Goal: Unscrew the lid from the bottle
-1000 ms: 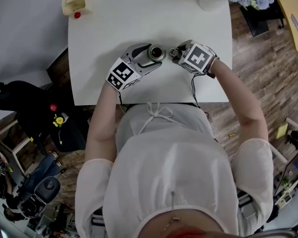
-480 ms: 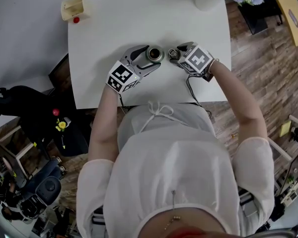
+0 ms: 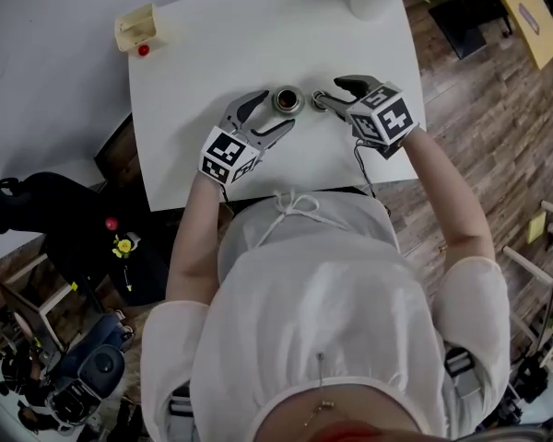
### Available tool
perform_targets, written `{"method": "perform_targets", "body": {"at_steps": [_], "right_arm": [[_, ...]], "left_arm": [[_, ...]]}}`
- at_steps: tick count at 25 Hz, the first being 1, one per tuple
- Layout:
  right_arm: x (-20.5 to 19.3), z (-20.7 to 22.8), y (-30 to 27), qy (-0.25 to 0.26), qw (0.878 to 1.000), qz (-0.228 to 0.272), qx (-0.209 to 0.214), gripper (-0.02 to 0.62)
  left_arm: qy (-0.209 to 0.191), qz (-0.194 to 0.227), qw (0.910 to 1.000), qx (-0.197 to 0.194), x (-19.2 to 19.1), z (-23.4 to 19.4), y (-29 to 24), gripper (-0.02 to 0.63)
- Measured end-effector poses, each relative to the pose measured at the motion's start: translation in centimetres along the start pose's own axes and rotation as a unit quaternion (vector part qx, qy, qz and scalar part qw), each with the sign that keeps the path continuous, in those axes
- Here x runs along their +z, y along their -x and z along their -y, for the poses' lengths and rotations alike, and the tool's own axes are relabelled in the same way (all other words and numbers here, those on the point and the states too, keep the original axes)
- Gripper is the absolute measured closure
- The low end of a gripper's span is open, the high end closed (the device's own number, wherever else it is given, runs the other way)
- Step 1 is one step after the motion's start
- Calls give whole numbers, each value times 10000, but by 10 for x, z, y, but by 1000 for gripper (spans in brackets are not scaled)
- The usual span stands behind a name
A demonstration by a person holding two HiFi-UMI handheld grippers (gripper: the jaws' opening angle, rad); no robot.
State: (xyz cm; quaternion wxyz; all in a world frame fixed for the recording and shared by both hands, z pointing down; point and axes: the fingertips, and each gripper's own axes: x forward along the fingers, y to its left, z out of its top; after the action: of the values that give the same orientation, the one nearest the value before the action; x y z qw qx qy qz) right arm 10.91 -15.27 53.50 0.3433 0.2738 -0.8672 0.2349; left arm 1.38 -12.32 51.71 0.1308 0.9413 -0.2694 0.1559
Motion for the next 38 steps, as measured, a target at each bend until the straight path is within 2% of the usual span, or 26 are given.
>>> {"method": "perform_targets", "body": {"at_steps": [3, 6, 7, 9, 12, 14, 17, 20, 23, 26, 28, 33, 38], "right_arm": [[22, -10, 20, -122, 9981, 537, -270, 411], [39, -15, 40, 164, 9921, 925, -831, 446], [46, -15, 47, 177, 9887, 1080, -1022, 460], [64, -20, 63, 36, 9807, 1488, -1267, 483], [89, -31, 91, -104, 9654, 2135, -1494, 537], [102, -37, 107, 64, 9536, 2528, -1632, 588], [117, -49, 124, 330, 9394, 2975, -1668, 589], [131, -64, 139, 576, 9261, 3341, -1656, 589], [135, -76, 146, 840, 9173, 3510, -1681, 589], [139, -82, 149, 901, 9076, 3712, -1742, 589], [142, -85, 150, 914, 9025, 3829, -1748, 591], [141, -86, 147, 975, 9042, 3839, -1598, 592], [132, -81, 145, 839, 9079, 3849, -1435, 592]], "left_arm": [[-238, 309, 9991, 177, 29, -3, 23, 264], [-495, 659, 9961, 329, 62, -5, 47, 267], [-609, 766, 9945, 365, 74, -5, 54, 286], [-769, 993, 9909, 489, 97, -6, 69, 375], [-776, 1365, 9850, 719, 130, -3, 89, 423], [-842, 1551, 9802, 901, 149, -1, 102, 461], [-1091, 1655, 9727, 1207, 171, 4, 121, 511], [-1056, 1587, 9703, 1486, 180, 6, 137, 546], [-933, 1798, 9643, 1707, 186, 0, 149, 570], [-607, 1832, 9637, 1844, 182, -8, 157, 580], [-556, 1822, 9631, 1900, 180, -10, 161, 581], [-695, 1774, 9599, 2054, 185, -10, 170, 583], [-470, 1725, 9601, 2149, 173, -12, 164, 583]]}}
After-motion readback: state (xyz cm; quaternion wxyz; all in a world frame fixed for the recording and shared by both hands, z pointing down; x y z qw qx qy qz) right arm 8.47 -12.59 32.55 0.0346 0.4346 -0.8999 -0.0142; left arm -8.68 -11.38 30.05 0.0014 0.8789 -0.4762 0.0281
